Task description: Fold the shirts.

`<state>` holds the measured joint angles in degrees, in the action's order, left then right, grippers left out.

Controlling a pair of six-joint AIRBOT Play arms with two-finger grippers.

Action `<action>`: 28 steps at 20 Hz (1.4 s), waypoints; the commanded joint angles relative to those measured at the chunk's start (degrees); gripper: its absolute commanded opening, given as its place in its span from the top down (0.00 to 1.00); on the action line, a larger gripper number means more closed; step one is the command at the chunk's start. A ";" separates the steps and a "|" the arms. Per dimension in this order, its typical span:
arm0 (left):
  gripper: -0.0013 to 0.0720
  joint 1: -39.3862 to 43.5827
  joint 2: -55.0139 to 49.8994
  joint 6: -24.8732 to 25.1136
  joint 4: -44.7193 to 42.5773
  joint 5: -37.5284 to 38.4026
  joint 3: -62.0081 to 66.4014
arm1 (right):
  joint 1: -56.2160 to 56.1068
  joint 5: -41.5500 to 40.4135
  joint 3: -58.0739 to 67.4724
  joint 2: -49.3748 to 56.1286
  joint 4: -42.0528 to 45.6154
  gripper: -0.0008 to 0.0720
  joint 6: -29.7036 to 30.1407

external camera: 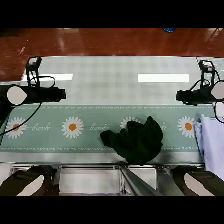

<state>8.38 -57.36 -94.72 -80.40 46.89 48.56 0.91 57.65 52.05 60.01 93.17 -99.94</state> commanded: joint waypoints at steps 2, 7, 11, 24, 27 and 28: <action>0.29 -0.02 -0.55 -3.10 10.05 -10.29 1.86 | 0.00 -0.57 2.51 -0.15 0.31 0.42 1.25; 0.29 0.39 -0.28 -1.16 13.70 13.92 1.38 | 7.87 0.98 -2.34 -11.72 7.72 0.42 -5.16; 0.29 5.22 -1.05 4.74 37.42 11.41 -15.26 | 19.67 3.65 -16.04 -18.82 -19.85 0.43 9.42; 0.29 17.88 -18.08 13.14 55.65 2.67 -20.37 | 19.98 9.03 -22.91 -19.52 -27.63 0.43 13.53; 0.29 19.12 -18.99 13.44 57.53 -0.39 -19.71 | 19.98 8.87 -22.91 -19.52 -27.67 0.43 13.51; 0.30 19.76 -19.30 14.60 57.53 -1.05 -19.10 | 19.98 9.64 -22.88 -19.52 -28.30 0.43 13.70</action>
<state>26.50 -75.24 -81.58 -23.86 50.17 28.73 20.84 66.17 29.23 40.53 65.67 -86.54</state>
